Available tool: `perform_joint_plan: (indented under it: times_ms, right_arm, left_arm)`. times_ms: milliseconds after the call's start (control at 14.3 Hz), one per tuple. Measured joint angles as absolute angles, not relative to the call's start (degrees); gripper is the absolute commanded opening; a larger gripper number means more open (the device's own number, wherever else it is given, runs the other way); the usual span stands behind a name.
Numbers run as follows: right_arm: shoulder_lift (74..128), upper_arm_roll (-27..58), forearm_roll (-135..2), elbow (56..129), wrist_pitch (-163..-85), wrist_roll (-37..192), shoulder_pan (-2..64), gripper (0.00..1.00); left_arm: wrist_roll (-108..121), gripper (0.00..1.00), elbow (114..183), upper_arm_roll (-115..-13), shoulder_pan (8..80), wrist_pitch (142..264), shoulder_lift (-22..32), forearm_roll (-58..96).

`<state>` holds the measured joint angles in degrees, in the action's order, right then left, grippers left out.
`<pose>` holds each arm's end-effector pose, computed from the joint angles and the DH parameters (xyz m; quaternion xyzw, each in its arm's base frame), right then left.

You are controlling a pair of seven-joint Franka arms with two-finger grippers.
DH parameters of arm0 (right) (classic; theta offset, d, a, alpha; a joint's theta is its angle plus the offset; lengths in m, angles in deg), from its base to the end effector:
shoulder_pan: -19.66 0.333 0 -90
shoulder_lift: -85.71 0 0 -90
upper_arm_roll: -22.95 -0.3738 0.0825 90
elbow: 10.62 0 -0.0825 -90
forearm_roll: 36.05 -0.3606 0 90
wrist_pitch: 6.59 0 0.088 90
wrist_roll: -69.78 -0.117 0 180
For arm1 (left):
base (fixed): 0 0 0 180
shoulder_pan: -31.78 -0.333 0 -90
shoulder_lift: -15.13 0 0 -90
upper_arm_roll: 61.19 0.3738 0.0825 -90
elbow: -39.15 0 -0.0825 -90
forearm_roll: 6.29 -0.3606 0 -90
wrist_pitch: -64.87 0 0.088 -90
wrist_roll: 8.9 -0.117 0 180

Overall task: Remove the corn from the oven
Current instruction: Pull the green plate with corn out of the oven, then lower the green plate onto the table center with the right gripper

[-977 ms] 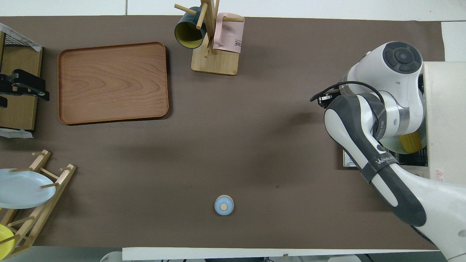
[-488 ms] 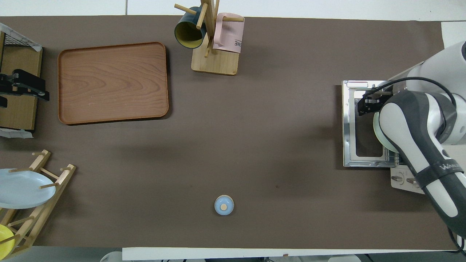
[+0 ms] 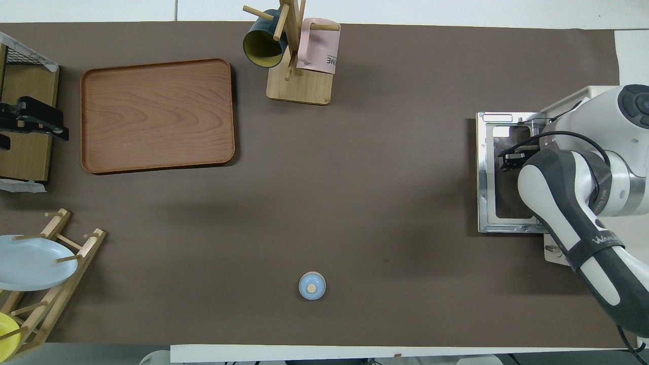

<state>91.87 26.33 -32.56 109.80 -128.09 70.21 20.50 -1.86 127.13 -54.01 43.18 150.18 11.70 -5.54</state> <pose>0.5376 -0.0264 0.4230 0.9986 -0.0013 -0.0450 0.0272 0.5404 -0.0440 0.6494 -0.9983 -0.0245 0.0530 0.0024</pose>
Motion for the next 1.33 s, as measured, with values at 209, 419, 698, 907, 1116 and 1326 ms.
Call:
perform_joint_plan:
  times_ms: [209, 419, 698, 907, 1116, 1326]
  right_arm:
    - [91.6, 26.1, -30.1, 109.9, -127.4, 71.5, 21.4, 0.00]
    - [91.5, 25.8, -27.6, 107.0, -122.9, 66.7, 28.0, 0.00]
    - [97.3, 24.9, -28.2, 90.1, -109.7, 49.0, 42.9, 0.00]
    - [109.0, 24.4, -31.9, 73.3, -104.1, 38.4, 50.9, 0.00]
    - [119.9, 22.2, -35.9, 62.6, -108.2, 26.7, 55.6, 0.00]
    - [127.4, 19.2, -36.0, 57.5, -115.0, 17.8, 58.4, 0.01]
  left_arm:
    - [-1.9, 1.00, 127.1, -54.0, 43.2, 150.2, 11.7, -5.5]
    - [-1.9, 1.00, 127.1, -54.0, 43.2, 150.2, 11.7, -5.5]
    - [-1.9, 1.00, 127.1, -54.0, 43.2, 150.2, 11.7, -5.5]
    - [-1.9, 1.00, 127.1, -54.0, 43.2, 150.2, 11.7, -5.5]
    - [-1.9, 1.00, 127.1, -54.0, 43.2, 150.2, 11.7, -5.5]
    - [-1.9, 1.00, 127.1, -54.0, 43.2, 150.2, 11.7, -5.5]
